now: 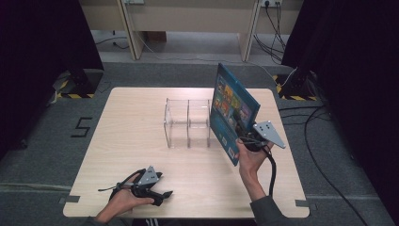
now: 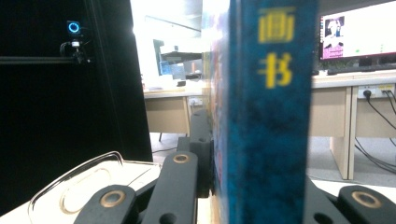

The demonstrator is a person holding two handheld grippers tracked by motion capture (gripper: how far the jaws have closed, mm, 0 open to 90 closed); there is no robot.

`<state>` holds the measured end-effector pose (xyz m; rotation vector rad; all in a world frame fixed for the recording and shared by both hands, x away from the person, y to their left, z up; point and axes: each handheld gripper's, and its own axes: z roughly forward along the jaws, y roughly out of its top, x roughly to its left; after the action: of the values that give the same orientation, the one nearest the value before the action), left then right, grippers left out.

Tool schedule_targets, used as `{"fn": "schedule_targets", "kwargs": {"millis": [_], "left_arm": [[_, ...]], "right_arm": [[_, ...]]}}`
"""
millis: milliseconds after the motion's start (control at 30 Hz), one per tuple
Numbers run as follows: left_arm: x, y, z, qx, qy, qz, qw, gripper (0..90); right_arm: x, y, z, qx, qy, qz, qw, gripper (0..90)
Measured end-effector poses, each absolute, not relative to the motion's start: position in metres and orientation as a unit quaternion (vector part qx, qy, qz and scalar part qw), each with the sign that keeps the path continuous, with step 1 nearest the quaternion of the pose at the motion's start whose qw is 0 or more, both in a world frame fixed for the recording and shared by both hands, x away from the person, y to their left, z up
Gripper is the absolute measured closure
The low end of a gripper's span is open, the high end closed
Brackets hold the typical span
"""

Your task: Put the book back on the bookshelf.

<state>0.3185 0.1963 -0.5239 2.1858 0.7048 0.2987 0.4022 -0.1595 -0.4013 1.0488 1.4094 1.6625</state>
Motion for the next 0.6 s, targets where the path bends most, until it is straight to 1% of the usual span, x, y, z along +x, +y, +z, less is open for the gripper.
{"fn": "schedule_targets", "kwargs": {"millis": [600], "left_arm": [[0.319, 0.196, -0.524, 0.865, 0.278, 0.118, 0.401, 17.2]], "right_arm": [[0.42, -0.155, -0.413, 0.415, 0.536, 0.643, 0.357, 82.1]]}}
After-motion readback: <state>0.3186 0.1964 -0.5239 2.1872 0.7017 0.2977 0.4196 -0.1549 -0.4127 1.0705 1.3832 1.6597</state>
